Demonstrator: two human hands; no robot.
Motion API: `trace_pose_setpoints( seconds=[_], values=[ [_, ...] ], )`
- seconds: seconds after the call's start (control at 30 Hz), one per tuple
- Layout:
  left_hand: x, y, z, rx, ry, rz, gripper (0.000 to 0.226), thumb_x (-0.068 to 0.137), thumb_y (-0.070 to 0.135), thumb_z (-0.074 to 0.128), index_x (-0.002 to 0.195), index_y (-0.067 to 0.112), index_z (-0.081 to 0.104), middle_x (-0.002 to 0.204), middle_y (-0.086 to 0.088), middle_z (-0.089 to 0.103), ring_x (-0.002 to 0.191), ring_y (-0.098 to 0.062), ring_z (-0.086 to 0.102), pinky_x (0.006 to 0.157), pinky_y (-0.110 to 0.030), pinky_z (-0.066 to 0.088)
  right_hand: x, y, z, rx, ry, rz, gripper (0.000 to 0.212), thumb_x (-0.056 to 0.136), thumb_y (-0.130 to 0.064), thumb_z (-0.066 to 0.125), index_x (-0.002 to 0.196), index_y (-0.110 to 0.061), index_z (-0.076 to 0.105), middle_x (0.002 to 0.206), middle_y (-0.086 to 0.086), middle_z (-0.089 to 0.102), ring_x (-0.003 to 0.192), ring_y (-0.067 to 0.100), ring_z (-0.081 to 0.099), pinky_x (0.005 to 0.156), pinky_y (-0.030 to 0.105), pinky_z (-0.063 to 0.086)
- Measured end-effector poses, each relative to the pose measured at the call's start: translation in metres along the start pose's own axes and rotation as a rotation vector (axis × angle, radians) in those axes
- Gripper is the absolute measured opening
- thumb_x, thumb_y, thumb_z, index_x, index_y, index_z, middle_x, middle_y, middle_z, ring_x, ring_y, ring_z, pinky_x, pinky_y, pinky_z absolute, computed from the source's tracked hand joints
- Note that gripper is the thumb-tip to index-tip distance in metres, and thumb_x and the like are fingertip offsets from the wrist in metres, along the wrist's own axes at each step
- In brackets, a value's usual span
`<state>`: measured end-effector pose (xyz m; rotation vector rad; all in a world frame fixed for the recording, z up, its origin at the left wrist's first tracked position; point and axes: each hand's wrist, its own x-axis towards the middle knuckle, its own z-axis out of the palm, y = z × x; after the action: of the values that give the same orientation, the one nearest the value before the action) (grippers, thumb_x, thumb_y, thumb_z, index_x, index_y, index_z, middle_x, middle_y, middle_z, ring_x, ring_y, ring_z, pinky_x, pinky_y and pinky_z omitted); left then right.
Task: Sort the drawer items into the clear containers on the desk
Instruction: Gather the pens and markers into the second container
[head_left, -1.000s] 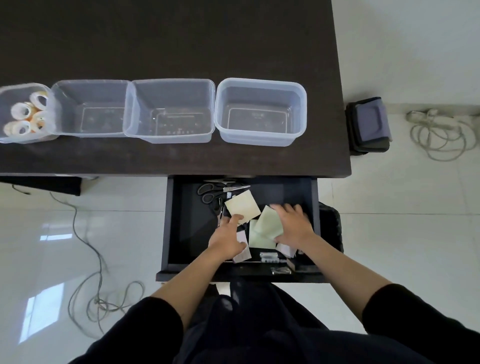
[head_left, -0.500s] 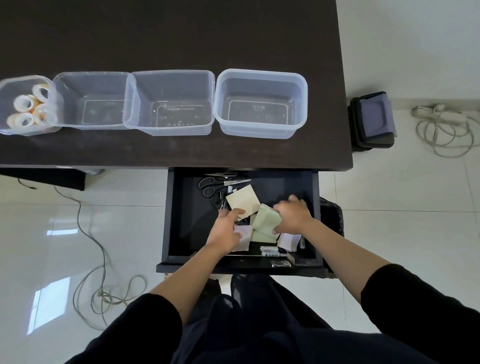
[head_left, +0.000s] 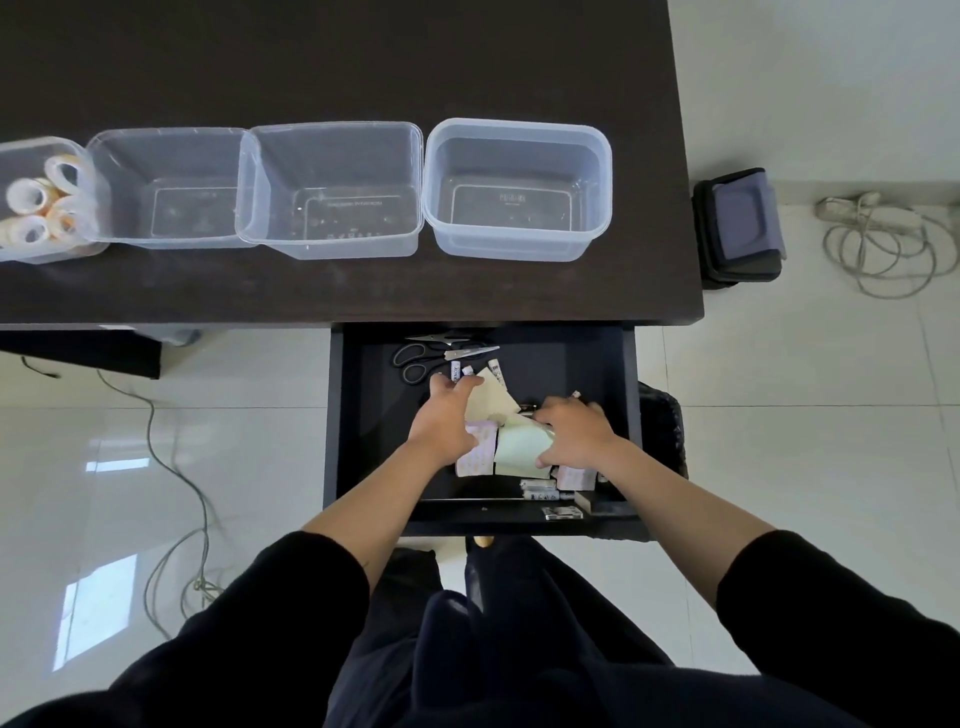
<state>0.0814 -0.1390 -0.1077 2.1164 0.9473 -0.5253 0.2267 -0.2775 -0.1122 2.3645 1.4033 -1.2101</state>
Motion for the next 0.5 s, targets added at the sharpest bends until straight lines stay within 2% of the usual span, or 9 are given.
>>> trace_pose_setpoints(
  seconds=[0.1, 0.17, 0.3, 0.4, 0.5],
  values=[
    [-0.008, -0.004, 0.000, -0.074, 0.030, -0.074, 0.088, 0.067, 0.009, 0.078, 0.137, 0.030, 0.029, 0.126, -0.008, 0.034, 0.083, -0.029, 0.061, 0.067, -0.033, 0.050, -0.003, 0.004, 0.004, 0.114, 0.061, 0.018, 0.056, 0.065, -0.039, 0.079, 0.117, -0.023, 0.062, 0.128, -0.007, 0.045, 0.118, 0.020, 0.045, 0.098, 0.041, 0.032],
    [-0.014, -0.009, 0.000, -0.102, 0.036, -0.119, 0.085, 0.066, 0.010, 0.080, 0.134, 0.028, 0.032, 0.124, -0.007, 0.038, 0.084, -0.028, 0.060, 0.066, -0.033, 0.050, -0.003, 0.003, 0.004, 0.103, 0.062, 0.010, 0.059, 0.066, -0.038, 0.079, 0.119, -0.022, 0.061, 0.127, -0.007, 0.048, 0.118, 0.021, 0.046, 0.098, 0.041, 0.033],
    [-0.022, -0.024, 0.004, -0.103, 0.029, -0.193, 0.075, 0.068, 0.019, 0.081, 0.133, 0.016, 0.043, 0.129, -0.007, 0.042, 0.101, -0.026, 0.058, 0.082, -0.034, 0.050, 0.002, 0.000, 0.003, 0.113, 0.068, 0.012, 0.056, 0.063, -0.037, 0.081, 0.112, -0.023, 0.058, 0.113, -0.006, 0.055, 0.108, 0.021, 0.052, 0.092, 0.040, 0.035],
    [-0.027, -0.035, 0.004, -0.131, 0.069, -0.229, 0.068, 0.070, 0.018, 0.080, 0.129, 0.012, 0.047, 0.126, -0.007, 0.052, 0.109, -0.025, 0.056, 0.088, -0.034, 0.049, 0.007, -0.005, 0.000, 0.140, 0.030, 0.040, 0.064, 0.061, -0.034, 0.083, 0.116, -0.023, 0.053, 0.120, -0.005, 0.055, 0.112, 0.020, 0.052, 0.096, 0.042, 0.036],
    [-0.033, -0.047, 0.003, -0.154, 0.111, -0.296, 0.056, 0.073, 0.015, 0.076, 0.122, 0.011, 0.048, 0.119, -0.009, 0.060, 0.107, -0.026, 0.058, 0.086, -0.039, 0.052, 0.012, -0.010, -0.005, 0.057, -0.049, 0.057, 0.070, 0.062, -0.036, 0.082, 0.124, -0.022, 0.053, 0.122, -0.001, 0.053, 0.112, 0.023, 0.053, 0.095, 0.042, 0.038]
  ],
)
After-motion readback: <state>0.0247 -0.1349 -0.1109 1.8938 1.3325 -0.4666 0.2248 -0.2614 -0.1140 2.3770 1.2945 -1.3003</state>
